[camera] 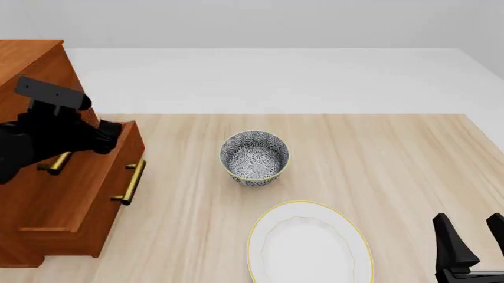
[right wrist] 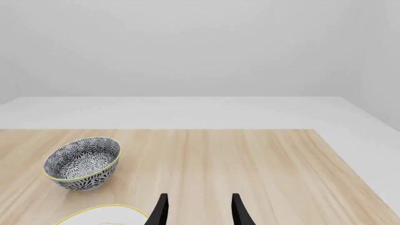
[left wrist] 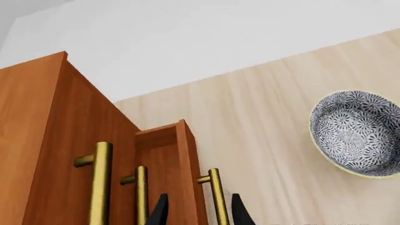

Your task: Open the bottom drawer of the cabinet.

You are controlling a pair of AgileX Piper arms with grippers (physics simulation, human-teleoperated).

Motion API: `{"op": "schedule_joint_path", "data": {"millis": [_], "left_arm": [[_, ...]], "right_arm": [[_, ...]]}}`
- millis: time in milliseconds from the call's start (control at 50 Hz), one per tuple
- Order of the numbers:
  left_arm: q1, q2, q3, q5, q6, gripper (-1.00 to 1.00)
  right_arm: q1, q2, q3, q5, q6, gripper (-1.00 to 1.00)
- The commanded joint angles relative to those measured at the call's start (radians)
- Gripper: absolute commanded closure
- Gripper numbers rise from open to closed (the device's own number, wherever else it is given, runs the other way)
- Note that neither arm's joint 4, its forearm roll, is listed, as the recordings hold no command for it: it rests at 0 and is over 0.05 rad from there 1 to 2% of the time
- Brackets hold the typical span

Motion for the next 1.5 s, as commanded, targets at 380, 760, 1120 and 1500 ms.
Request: {"op": "schedule_joint_path", "data": {"millis": [380,760,1120,1500], "left_arm": [[0.055,0.035,0.183,-0.095,-0.099,-1.00],[0.055,0.073,0.220,-0.135,-0.100,-1.00],[0.072,0.104,0.260,-0.187,-0.125,-1.00],[0.080,0.116,0.327,-0.246,-0.156,-1.00]], "right_arm": [[0.000,0.000,0.000,0.000,0.000,-1.00],[0.000,0.000,0.000,0.000,0.000,-1.00],[0.000,0.000,0.000,0.000,0.000,-1.00],[0.000,0.000,0.000,0.000,0.000,-1.00]]}}
